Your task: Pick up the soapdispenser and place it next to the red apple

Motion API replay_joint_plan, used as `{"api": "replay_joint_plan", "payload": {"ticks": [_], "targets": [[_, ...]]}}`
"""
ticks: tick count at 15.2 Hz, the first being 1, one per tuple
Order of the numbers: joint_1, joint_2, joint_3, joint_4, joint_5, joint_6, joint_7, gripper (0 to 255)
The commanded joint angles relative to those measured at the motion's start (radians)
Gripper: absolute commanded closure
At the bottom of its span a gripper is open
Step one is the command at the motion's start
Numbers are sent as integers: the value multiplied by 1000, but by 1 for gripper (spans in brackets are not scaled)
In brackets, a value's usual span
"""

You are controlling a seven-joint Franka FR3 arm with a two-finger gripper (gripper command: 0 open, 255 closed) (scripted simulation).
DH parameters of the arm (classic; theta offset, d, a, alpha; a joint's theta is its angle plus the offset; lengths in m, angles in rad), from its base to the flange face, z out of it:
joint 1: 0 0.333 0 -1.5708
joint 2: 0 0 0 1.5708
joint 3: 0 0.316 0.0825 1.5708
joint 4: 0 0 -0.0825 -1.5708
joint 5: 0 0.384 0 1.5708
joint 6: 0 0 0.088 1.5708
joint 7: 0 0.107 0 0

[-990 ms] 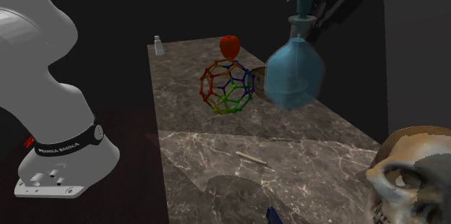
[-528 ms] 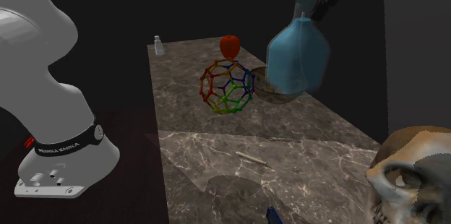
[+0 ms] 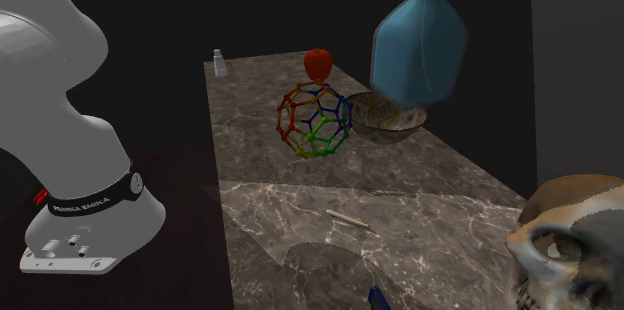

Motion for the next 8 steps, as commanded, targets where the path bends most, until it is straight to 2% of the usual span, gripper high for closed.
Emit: {"api": "replay_joint_plan", "payload": {"ticks": [1, 8], "targets": [[-2, 6, -1, 35, 1, -29, 1, 255], [-8, 47, -2, 189, 10, -142, 9, 255]]}}
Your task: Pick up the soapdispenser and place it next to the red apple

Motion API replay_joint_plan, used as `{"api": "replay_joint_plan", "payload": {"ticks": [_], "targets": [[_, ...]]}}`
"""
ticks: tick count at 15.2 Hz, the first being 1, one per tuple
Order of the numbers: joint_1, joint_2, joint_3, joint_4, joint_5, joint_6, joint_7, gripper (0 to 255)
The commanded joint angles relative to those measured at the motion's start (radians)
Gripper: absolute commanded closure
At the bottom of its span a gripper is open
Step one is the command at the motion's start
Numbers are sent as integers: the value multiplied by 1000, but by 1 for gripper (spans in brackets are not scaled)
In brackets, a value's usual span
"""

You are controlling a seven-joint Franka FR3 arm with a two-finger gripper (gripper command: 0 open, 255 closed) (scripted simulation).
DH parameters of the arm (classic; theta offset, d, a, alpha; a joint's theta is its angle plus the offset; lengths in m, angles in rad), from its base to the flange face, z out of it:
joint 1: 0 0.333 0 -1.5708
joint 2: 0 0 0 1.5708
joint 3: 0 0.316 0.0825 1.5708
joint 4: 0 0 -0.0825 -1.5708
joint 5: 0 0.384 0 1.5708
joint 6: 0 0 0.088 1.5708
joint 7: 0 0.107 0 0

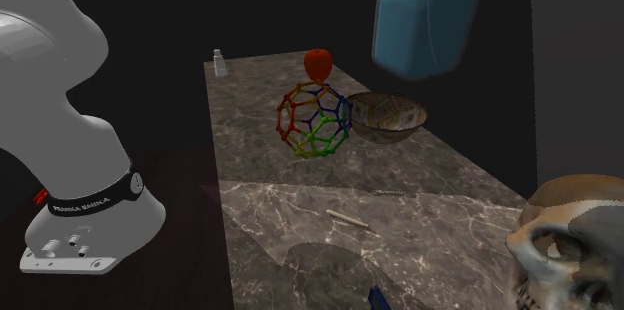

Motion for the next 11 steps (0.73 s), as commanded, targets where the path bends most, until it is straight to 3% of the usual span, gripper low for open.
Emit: {"api": "replay_joint_plan", "payload": {"ticks": [1, 11], "targets": [[-3, 13, -1, 39, 2, -27, 0, 255], [135, -120, 98, -194, 45, 107, 229, 255]]}}
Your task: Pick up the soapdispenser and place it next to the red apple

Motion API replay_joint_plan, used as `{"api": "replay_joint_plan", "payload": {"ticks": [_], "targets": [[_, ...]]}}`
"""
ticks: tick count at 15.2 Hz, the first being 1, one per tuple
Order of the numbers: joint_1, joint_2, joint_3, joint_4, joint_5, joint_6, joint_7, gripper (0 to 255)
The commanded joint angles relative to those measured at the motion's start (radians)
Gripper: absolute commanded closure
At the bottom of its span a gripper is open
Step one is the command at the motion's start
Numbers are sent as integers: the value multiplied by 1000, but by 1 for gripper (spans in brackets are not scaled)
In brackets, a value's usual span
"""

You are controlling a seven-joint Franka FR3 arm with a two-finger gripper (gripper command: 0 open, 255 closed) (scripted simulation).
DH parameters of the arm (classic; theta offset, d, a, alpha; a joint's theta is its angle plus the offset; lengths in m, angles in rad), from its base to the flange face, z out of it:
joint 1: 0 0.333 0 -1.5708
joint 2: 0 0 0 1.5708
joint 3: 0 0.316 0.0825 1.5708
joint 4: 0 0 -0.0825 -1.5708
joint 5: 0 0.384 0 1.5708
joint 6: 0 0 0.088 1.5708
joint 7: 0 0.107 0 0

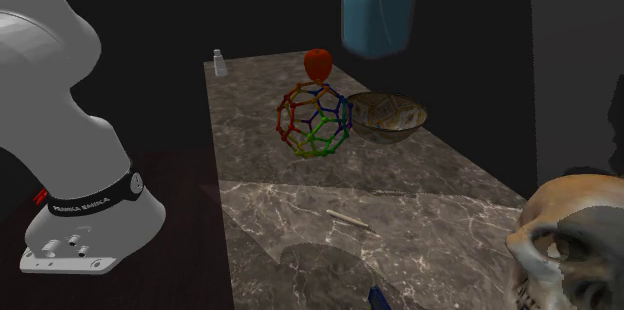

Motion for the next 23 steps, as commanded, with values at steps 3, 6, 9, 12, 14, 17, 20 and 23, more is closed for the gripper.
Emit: {"api": "replay_joint_plan", "payload": {"ticks": [3, 6, 9, 12, 14, 17, 20, 23], "targets": [[48, -29, 41, -67, 20, 54, 87, 255], [86, -35, 74, -92, 35, 87, 154, 255], [123, -31, 107, -104, 49, 119, 221, 255], [160, -17, 140, -105, 61, 149, 287, 255], [185, -3, 162, -100, 67, 168, 331, 255], [224, 27, 194, -80, 73, 195, 397, 255], [264, 66, 224, -49, 75, 220, 463, 255], [307, 114, 251, -4, 71, 241, 529, 255]]}}
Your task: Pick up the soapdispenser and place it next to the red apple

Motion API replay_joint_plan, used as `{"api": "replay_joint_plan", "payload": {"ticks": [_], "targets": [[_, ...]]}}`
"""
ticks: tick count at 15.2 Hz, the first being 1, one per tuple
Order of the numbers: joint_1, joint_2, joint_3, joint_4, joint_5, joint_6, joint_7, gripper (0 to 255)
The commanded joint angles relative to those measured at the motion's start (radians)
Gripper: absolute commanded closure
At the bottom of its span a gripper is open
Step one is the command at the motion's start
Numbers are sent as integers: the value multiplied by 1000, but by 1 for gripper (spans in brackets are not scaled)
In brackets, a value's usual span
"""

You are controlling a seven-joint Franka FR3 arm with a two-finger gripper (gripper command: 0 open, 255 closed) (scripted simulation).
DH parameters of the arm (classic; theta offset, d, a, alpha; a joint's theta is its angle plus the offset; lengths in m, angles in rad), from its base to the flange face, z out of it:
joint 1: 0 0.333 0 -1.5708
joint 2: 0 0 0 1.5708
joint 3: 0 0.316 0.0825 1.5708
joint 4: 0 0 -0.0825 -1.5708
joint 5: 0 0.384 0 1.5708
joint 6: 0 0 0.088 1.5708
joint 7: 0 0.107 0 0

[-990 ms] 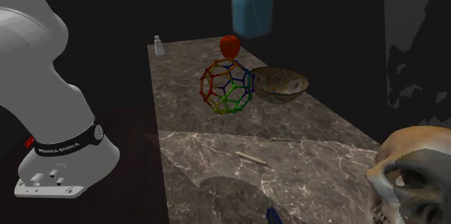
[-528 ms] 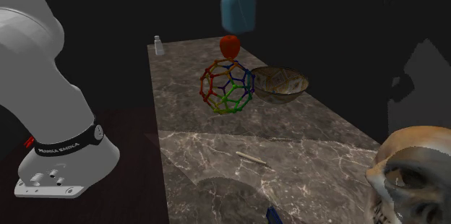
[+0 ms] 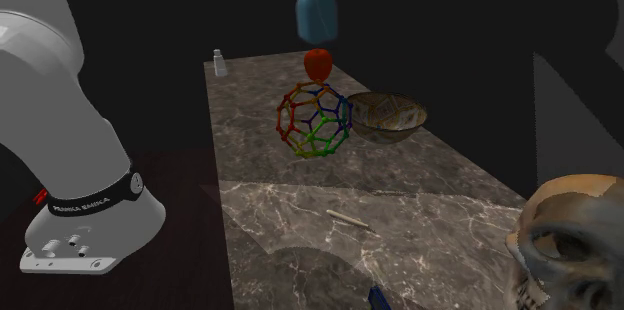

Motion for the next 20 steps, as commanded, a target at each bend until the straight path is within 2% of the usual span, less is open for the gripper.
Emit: {"api": "replay_joint_plan", "payload": {"ticks": [1, 9, 15, 20], "targets": [[31, 32, 19, 33, -3, 12, 49, 255], [164, 226, 73, 255, -45, 27, 222, 255], [291, 444, 89, 563, -98, -33, 343, 255], [277, 407, 88, 433, -89, 56, 320, 255]]}}
